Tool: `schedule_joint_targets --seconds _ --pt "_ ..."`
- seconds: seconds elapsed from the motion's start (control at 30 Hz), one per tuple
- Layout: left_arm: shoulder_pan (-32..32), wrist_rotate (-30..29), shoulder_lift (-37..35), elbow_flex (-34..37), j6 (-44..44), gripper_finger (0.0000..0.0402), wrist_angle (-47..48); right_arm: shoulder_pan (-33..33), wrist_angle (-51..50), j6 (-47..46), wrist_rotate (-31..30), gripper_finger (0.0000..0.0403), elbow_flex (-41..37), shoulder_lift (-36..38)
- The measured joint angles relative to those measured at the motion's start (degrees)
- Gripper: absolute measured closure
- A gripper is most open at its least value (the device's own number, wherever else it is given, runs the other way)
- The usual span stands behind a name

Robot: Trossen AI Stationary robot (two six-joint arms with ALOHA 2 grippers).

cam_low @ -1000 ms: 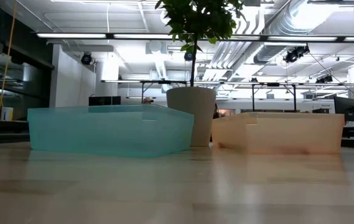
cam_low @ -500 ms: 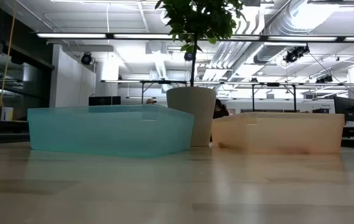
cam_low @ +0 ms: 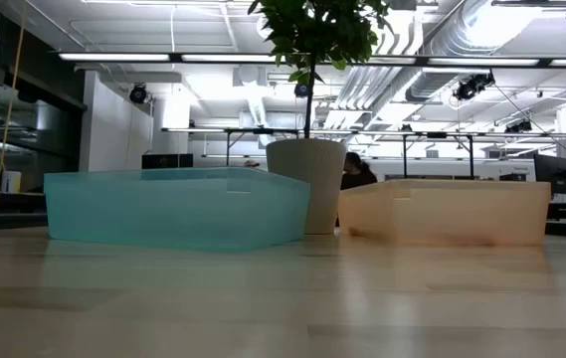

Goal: Sort pens & pencils
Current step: Put the yellow pencil into the blue bin

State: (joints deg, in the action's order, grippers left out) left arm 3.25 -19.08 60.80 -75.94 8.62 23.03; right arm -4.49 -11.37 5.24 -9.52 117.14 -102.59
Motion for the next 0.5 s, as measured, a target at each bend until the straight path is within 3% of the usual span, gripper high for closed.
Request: schedule_joint_targets --seconds 0.2,0.5 --pt "0.0 -0.2 0.0 0.0 0.0 0.0392 -0.1 0.0 0.0 0.4 0.1 0.0403 0.0 0.0" --pt "0.0 -0.9 0.0 0.0 0.2 0.0374 -0.3 0.1 0.7 0.4 0.1 0.0402 -0.1 0.0"
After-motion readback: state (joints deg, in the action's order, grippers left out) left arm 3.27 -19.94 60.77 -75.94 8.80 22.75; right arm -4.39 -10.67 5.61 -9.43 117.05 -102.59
